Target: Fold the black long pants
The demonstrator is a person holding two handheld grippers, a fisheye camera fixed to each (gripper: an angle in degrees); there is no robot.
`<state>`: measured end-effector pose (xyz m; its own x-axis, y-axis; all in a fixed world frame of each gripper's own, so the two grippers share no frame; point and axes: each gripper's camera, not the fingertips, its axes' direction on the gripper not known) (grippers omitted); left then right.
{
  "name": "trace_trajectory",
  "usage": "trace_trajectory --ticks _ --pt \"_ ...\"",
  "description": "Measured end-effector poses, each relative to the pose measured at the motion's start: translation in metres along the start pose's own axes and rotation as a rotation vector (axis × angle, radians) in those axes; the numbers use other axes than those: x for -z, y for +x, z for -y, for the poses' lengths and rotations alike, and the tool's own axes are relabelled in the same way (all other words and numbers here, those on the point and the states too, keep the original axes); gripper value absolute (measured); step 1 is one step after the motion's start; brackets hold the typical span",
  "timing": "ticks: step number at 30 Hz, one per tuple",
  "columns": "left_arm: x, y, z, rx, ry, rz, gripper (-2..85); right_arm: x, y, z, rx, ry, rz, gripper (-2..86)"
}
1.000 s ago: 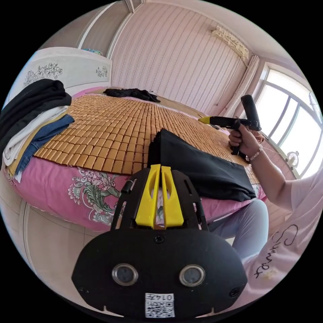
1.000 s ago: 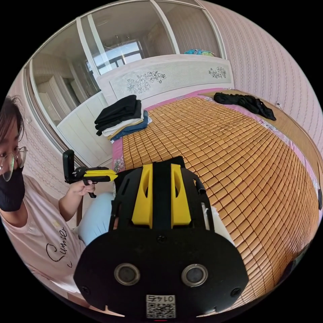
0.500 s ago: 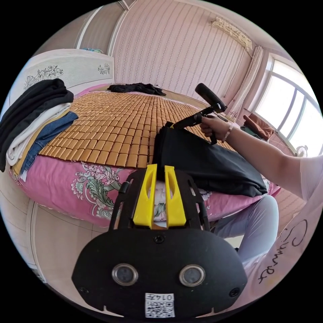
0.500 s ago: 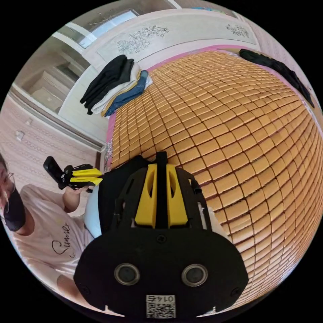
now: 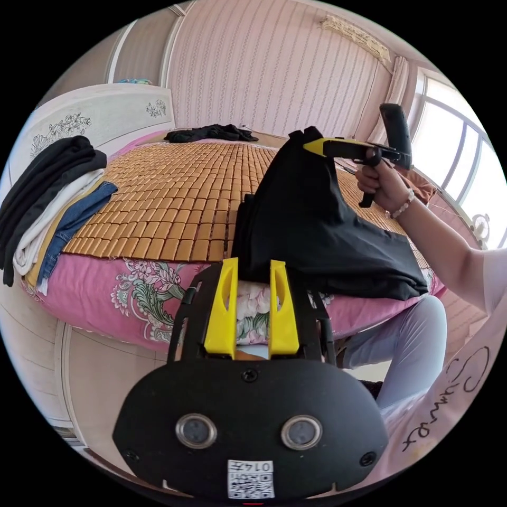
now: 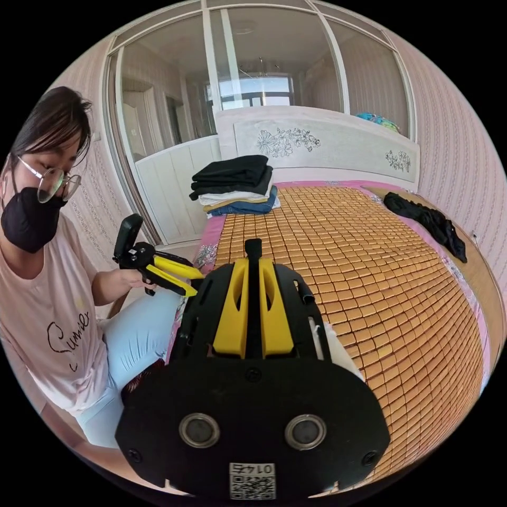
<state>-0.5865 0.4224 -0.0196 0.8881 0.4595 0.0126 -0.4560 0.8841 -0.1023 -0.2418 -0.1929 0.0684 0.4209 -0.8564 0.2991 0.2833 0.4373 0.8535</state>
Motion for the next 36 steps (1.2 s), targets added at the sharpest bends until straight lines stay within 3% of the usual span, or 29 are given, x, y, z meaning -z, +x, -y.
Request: trace_trajectory --ticks 4,7,12,19,23,25,29,32,36 --pt "0.014 0.007 -0.006 -0.002 0.069 -0.032 2.5 0.021 -0.018 0.007 0.058 0.023 0.003 2.4" --pt "0.050 0.012 -0.014 -0.072 0.174 -0.041 1.8 0.021 -0.008 0.024 -0.055 0.011 -0.030 3.1" --pt "0.011 -0.003 -0.008 -0.065 -0.034 0.049 4.1 -0.036 0.016 0.038 -0.195 -0.179 -0.109 4.8" --pt "0.013 0.006 -0.025 -0.090 0.012 0.132 6.8 0.033 0.003 -0.045 -0.388 -0.112 -0.124 2.8" --pt "0.032 0.036 -0.037 -0.215 0.092 0.190 4.9 0.062 -0.049 -0.129 -0.534 -0.162 0.022 0.4" --pt "0.039 0.067 -0.039 -0.324 0.145 0.149 4.6 0.056 -0.076 -0.160 -0.602 -0.226 0.012 0.1" --pt "0.029 0.149 -0.042 -0.458 0.264 -0.130 4.2 0.039 -0.115 -0.195 -0.705 -0.265 -0.080 -0.3" --pt "0.004 0.192 -0.039 -0.452 0.234 -0.279 4.4 0.039 -0.126 -0.197 -0.742 -0.231 -0.065 -0.3" --pt "-0.029 0.202 -0.034 -0.286 0.187 -0.439 5.0 0.056 -0.137 -0.181 -0.670 -0.185 -0.138 -0.3"
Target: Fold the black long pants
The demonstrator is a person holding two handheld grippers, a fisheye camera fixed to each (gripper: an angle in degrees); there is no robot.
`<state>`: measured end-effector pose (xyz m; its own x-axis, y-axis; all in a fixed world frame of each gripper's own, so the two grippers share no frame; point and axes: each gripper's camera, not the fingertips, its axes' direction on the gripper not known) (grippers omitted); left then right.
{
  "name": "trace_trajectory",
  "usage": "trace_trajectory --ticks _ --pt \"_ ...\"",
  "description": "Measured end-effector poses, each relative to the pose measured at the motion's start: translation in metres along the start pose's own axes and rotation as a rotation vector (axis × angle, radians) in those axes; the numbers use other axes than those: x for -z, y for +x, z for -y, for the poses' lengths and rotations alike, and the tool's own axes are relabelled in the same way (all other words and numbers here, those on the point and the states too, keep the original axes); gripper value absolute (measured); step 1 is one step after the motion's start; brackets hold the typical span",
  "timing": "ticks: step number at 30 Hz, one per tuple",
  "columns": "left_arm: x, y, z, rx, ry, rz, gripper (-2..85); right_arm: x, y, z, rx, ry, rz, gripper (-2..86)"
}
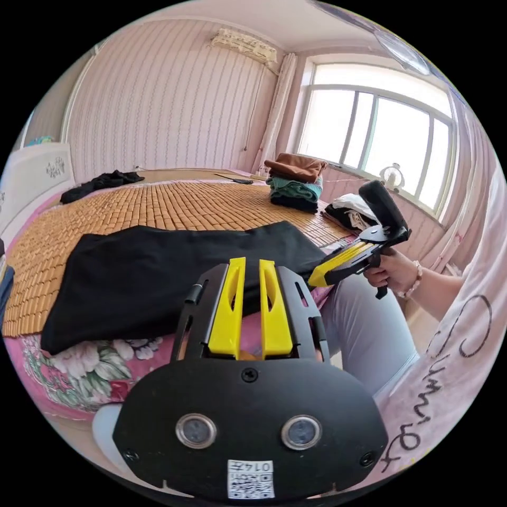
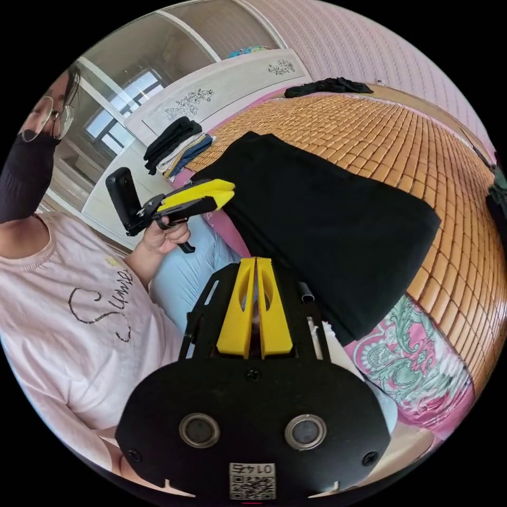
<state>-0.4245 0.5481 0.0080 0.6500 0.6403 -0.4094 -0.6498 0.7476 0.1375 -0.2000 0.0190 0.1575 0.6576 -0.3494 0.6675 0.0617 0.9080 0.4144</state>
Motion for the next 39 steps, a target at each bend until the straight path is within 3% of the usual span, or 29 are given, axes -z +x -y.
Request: trace_trajectory --ticks 4,7,10,17,19,21,24,25,29,39 --pt "-0.021 -0.011 -0.013 0.045 -0.081 -0.004 3.9 0.020 -0.002 0.001 -0.051 0.158 -0.183 -0.3" --pt "-0.023 -0.007 -0.040 0.014 -0.018 0.038 0.4 -0.012 0.005 -0.005 -0.121 0.011 -0.199 -0.3" --pt "-0.026 0.001 -0.045 -0.028 0.010 0.068 -0.6 -0.015 -0.010 -0.003 -0.117 0.022 -0.226 -0.3" --pt "-0.020 0.012 -0.046 -0.067 0.138 0.094 -1.0 -0.028 -0.072 0.098 0.201 0.007 -0.370 -0.3" --pt "-0.029 0.011 -0.044 -0.065 0.083 0.096 -1.0 -0.044 -0.079 0.132 0.246 -0.014 -0.435 -0.3" --pt "-0.043 0.012 -0.046 -0.092 0.038 0.116 -1.0 -0.065 -0.080 0.165 0.265 -0.068 -0.493 -0.3" --pt "-0.049 0.020 -0.047 -0.160 0.037 0.157 -1.0 -0.120 -0.064 0.209 0.274 -0.329 -0.513 -0.3" --pt "-0.050 0.022 -0.047 -0.171 0.036 0.172 -1.0 -0.120 -0.064 0.218 0.303 -0.289 -0.501 -0.3" --pt "-0.055 0.027 -0.044 -0.204 0.023 0.178 -1.0 -0.124 -0.060 0.247 0.314 -0.491 -0.431 -0.4" --pt "-0.074 0.017 -0.035 -0.169 -0.002 0.106 -1.0 -0.122 -0.039 0.258 0.264 -0.608 -0.397 -0.5"
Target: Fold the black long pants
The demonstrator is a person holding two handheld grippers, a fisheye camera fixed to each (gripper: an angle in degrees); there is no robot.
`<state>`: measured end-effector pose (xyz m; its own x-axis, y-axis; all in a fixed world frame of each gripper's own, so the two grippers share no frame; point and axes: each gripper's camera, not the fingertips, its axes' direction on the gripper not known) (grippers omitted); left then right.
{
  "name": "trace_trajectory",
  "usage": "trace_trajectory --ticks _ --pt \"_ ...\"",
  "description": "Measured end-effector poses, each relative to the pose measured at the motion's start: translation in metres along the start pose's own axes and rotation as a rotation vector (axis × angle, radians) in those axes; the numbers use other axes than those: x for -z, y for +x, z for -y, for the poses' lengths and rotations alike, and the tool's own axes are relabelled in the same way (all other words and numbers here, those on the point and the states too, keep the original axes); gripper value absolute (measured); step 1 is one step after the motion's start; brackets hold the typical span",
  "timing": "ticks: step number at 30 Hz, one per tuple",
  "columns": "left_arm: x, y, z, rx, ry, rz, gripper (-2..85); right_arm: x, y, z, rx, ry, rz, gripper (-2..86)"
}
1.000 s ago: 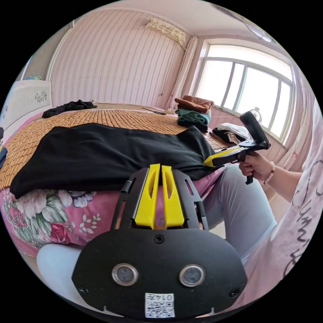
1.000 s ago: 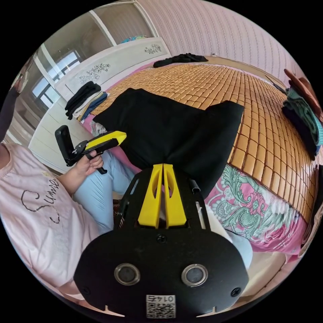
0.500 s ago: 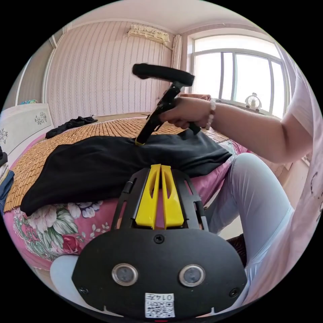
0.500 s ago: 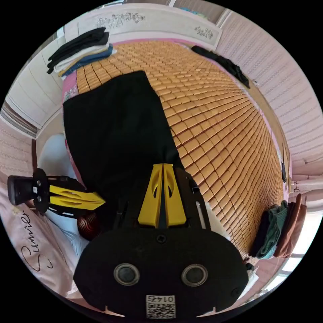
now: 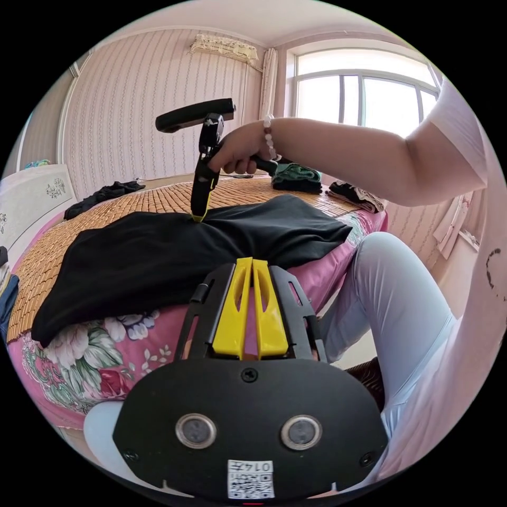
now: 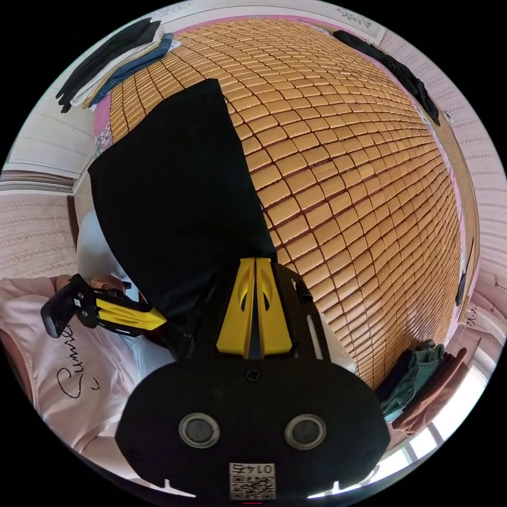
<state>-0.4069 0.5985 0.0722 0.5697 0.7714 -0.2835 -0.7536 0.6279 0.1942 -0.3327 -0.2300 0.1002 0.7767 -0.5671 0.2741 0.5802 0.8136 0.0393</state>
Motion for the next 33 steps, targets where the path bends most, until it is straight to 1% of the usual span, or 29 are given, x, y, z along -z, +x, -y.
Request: trace_trajectory --ticks 3,5,6,8,9,10,11,13,14,15,17,18,20,22,23,26,27,29,31,33 --pt "-0.002 -0.005 0.004 0.015 0.009 -0.033 -1.0 0.010 0.010 -0.042 -0.065 0.131 0.041 -0.3" --pt "0.000 -0.012 0.006 0.052 0.041 -0.071 -1.0 0.027 0.015 -0.114 -0.182 0.356 0.042 0.0" --pt "0.005 -0.019 0.006 0.092 0.094 -0.072 -0.9 0.029 0.016 -0.136 -0.215 0.404 0.046 0.2" --pt "0.009 -0.032 0.005 0.167 0.169 -0.076 -0.9 0.027 0.022 -0.228 -0.383 0.531 0.047 1.0" --pt "0.008 -0.043 0.007 0.222 0.191 -0.103 -0.8 0.024 0.023 -0.251 -0.431 0.547 0.042 1.2" --pt "0.006 -0.048 0.009 0.235 0.189 -0.124 -0.7 0.016 0.026 -0.297 -0.546 0.566 0.031 2.7" --pt "0.001 -0.055 0.017 0.243 0.169 -0.175 -0.5 0.004 0.029 -0.340 -0.675 0.573 0.039 6.1" --pt "-0.010 -0.059 0.037 0.220 0.104 -0.248 0.4 -0.015 0.029 -0.395 -0.771 0.599 0.107 12.7" --pt "-0.023 -0.058 0.057 0.166 0.004 -0.286 2.0 -0.028 0.027 -0.423 -0.781 0.628 0.177 14.9" --pt "-0.036 -0.058 0.078 0.151 -0.076 -0.303 3.4 -0.035 0.026 -0.434 -0.780 0.644 0.219 15.1" --pt "-0.051 -0.059 0.106 0.146 -0.092 -0.348 4.8 -0.062 0.030 -0.465 -0.776 0.684 0.404 15.5" --pt "-0.060 -0.056 0.128 0.116 -0.094 -0.382 5.3 -0.068 0.032 -0.471 -0.775 0.689 0.446 15.5" --pt "-0.078 -0.044 0.164 0.048 -0.124 -0.394 7.6 -0.087 0.036 -0.492 -0.791 0.757 0.542 14.6" --pt "-0.105 -0.031 0.200 -0.010 -0.185 -0.393 10.1 -0.097 0.036 -0.509 -0.817 0.822 0.565 12.8" --pt "-0.127 -0.020 0.222 -0.059 -0.243 -0.380 10.8 -0.104 0.038 -0.518 -0.826 0.839 0.589 11.1" --pt "-0.190 0.007 0.267 -0.161 -0.386 -0.363 11.6 -0.120 0.041 -0.533 -0.825 0.825 0.630 5.7" --pt "-0.216 0.019 0.280 -0.196 -0.441 -0.363 12.3 -0.120 0.041 -0.536 -0.821 0.817 0.627 4.6" --pt "-0.256 0.032 0.294 -0.200 -0.531 -0.335 12.7 -0.118 0.040 -0.548 -0.796 0.803 0.585 2.7" --pt "-0.289 0.039 0.302 -0.188 -0.593 -0.323 12.0 -0.122 0.041 -0.555 -0.786 0.795 0.582 2.0" --pt "-0.328 0.045 0.304 -0.191 -0.715 -0.354 7.9 -0.124 0.041 -0.566 -0.782 0.809 0.588 1.6"
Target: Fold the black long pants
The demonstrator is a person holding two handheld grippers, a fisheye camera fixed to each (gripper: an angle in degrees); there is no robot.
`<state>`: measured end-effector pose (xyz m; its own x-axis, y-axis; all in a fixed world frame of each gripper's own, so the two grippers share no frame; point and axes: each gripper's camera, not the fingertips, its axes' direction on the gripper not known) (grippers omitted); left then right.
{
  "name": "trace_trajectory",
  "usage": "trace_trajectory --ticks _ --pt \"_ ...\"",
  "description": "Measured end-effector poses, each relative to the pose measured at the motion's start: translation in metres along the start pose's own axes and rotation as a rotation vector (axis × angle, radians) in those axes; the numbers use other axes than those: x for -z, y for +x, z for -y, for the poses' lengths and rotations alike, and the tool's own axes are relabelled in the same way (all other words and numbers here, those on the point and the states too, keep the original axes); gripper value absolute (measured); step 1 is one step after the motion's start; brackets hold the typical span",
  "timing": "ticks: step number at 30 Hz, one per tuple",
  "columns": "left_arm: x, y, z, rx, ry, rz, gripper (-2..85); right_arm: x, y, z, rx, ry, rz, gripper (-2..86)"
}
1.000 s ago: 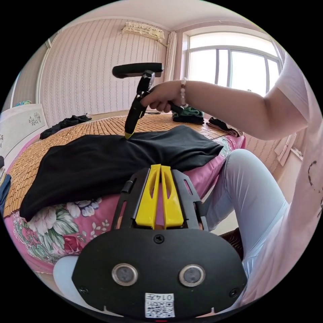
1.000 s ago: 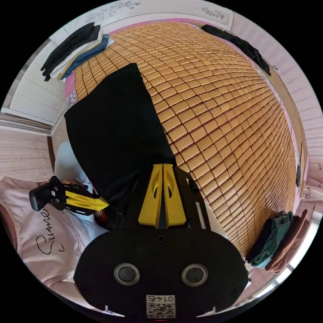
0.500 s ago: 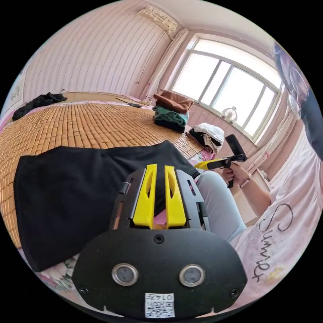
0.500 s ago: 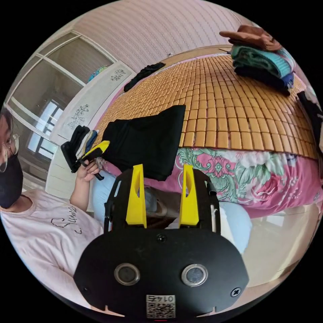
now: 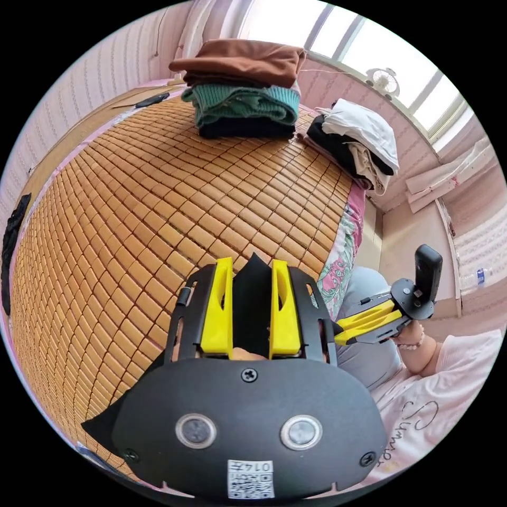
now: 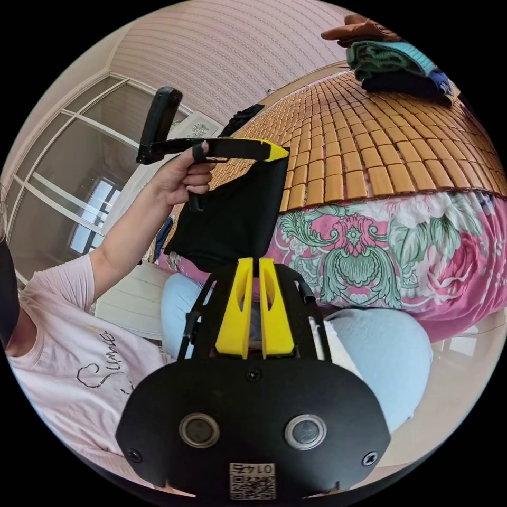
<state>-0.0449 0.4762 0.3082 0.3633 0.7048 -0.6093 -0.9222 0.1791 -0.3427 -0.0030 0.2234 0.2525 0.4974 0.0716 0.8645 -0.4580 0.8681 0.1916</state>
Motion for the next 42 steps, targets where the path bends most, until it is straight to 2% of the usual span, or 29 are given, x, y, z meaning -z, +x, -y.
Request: trace_trajectory --ticks 4,7,9,12,16,19,22,24,26,28,30,33,35,39,42 --pt "-0.007 -0.006 0.019 -0.019 -0.009 -0.070 0.9 0.036 0.009 -0.016 0.034 0.097 0.045 1.1" --pt "0.005 -0.008 0.036 0.043 0.142 -0.172 -0.4 0.082 0.032 -0.031 0.029 0.233 0.065 0.9" --pt "0.022 -0.008 0.047 0.089 0.296 -0.308 -0.7 0.114 0.046 -0.040 0.016 0.302 0.070 0.9" --pt "0.052 -0.004 0.045 0.077 0.434 -0.419 -0.8 0.167 0.043 -0.055 0.056 0.427 0.023 0.8" --pt "0.106 -0.008 0.011 0.004 0.542 -0.365 -0.8 0.195 0.011 -0.055 0.198 0.522 0.103 0.8" --pt "0.150 -0.030 -0.049 0.021 0.610 -0.257 -0.8 0.168 -0.029 -0.030 0.347 0.451 0.224 0.9" --pt "0.178 -0.064 -0.134 0.151 0.635 -0.121 -0.8 0.098 -0.080 0.000 0.477 0.289 0.342 1.0" --pt "0.183 -0.094 -0.210 0.326 0.625 0.080 -0.8 0.038 -0.109 0.013 0.515 0.164 0.369 1.3" --pt "0.178 -0.115 -0.266 0.484 0.593 0.158 -0.9 -0.046 -0.132 0.017 0.518 -0.039 0.317 1.5" --pt "0.171 -0.126 -0.316 0.585 0.602 0.113 -0.9 -0.078 -0.136 0.011 0.481 -0.129 0.242 1.4" --pt "0.158 -0.120 -0.363 0.632 0.636 0.062 -1.0 -0.076 -0.136 0.002 0.483 -0.108 0.220 1.3" --pt "0.139 -0.098 -0.388 0.634 0.657 -0.013 -1.0 -0.047 -0.130 -0.008 0.487 -0.066 0.174 1.1" --pt "0.129 -0.080 -0.389 0.588 0.661 -0.046 -1.0 -0.023 -0.121 -0.011 0.456 -0.018 0.076 0.8" --pt "0.108 -0.039 -0.369 0.453 0.634 -0.005 -1.0 -0.010 -0.107 -0.012 0.377 0.041 -0.138 0.1" --pt "0.084 -0.022 -0.347 0.408 0.520 0.085 -1.0 -0.027 -0.095 -0.008 0.301 -0.049 -0.260 -0.1"
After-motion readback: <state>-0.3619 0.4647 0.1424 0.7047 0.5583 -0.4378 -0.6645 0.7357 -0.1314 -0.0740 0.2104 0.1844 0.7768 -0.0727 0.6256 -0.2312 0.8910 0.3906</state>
